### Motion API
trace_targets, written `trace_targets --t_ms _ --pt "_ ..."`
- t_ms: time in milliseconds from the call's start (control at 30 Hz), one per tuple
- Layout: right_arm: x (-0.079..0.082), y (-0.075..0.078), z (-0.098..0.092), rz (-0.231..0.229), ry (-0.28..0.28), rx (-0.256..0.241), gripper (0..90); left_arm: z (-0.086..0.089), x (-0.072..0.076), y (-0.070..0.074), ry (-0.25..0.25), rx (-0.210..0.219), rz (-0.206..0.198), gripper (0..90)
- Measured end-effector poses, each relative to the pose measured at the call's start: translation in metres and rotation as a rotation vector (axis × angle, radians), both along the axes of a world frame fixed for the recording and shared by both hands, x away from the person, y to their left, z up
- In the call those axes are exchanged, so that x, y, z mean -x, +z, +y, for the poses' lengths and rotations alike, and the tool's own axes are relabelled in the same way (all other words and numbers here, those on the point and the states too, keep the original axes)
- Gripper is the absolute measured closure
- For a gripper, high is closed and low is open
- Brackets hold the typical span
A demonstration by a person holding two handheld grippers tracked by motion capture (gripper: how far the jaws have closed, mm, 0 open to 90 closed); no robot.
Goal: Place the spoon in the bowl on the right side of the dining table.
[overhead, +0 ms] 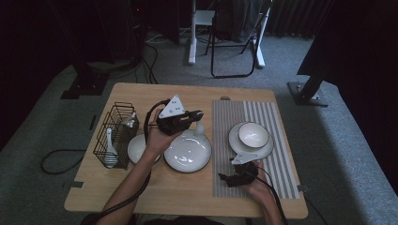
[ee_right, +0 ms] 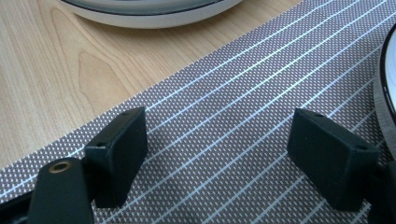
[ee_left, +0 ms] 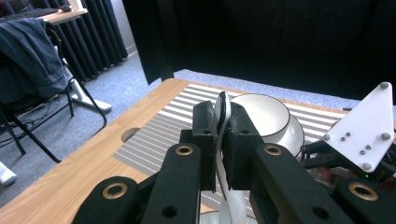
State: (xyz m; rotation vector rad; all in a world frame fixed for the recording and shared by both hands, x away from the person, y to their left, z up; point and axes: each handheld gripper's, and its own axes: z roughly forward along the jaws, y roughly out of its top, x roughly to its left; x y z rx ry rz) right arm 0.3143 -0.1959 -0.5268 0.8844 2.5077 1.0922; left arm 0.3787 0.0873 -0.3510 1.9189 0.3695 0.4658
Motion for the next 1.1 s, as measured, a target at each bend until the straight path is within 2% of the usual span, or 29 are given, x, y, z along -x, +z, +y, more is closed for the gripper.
trace_targets --t_ms 300,633,1100 --pt "0.000 0.000 0.000 -0.001 0.001 0.001 19.6 -0.015 -0.011 -0.003 -0.065 0.017 0.017 85.1" --pt "0.000 0.000 0.000 -0.002 0.001 0.001 19.6 -0.028 -0.020 -0.002 -0.124 0.023 0.013 85.1" --pt "0.000 0.000 0.000 0.000 0.003 0.000 19.4 -0.041 -0.027 -0.002 -0.135 0.011 0.028 85.1"
